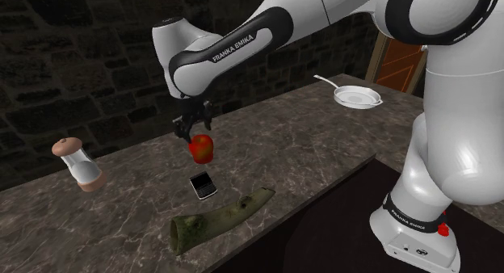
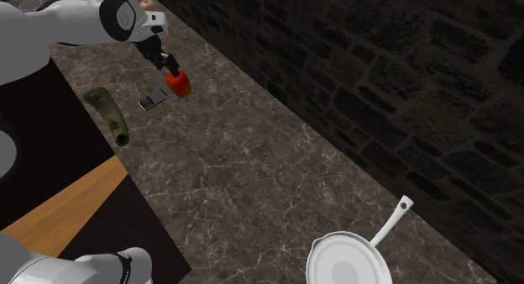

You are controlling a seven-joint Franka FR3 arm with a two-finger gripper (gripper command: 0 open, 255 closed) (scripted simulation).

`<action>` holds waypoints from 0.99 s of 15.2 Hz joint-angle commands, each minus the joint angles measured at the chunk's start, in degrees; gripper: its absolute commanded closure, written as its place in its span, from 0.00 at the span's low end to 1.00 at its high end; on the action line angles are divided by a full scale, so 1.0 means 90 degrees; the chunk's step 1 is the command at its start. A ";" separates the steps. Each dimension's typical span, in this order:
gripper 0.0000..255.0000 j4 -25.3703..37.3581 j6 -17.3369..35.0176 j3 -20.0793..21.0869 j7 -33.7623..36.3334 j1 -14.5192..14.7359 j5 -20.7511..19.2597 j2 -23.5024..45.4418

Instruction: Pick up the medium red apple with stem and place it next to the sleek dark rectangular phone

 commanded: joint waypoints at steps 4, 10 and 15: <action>0.00 0.0106 -0.0184 0.0010 -0.0011 0.0008 0.0017 -0.0078; 0.00 0.0453 -0.0710 0.0036 -0.0039 0.0034 0.0057 -0.0257; 0.00 0.0453 -0.0710 0.0036 -0.0039 0.0034 0.0057 -0.0257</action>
